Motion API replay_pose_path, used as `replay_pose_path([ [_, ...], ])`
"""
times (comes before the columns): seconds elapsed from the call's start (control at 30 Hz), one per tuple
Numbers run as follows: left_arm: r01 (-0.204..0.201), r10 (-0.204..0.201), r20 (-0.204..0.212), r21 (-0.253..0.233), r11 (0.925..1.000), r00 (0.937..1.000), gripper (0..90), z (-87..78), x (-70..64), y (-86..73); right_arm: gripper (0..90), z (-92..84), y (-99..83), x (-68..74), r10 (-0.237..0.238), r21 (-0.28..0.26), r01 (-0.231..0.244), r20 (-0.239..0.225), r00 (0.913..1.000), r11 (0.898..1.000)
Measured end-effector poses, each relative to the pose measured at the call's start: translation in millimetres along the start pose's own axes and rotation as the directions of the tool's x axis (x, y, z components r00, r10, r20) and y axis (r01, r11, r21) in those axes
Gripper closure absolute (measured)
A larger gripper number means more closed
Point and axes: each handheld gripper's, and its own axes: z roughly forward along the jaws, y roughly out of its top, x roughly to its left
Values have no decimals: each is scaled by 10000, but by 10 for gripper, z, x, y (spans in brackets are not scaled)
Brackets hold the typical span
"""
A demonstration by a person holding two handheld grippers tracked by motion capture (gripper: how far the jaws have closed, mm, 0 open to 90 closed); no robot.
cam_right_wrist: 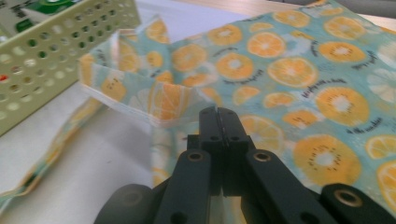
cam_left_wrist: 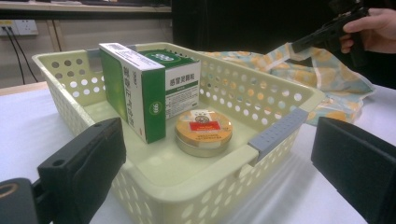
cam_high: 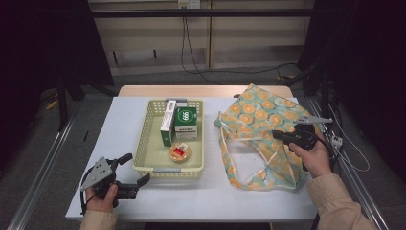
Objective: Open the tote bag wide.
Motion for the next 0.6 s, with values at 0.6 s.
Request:
replay_pose_path([
  [0.6,-90,90,30,79,9999,10000,28,1,0,-4,740,88,-196,-308,310,361,-359,1267,9914,9987],
])
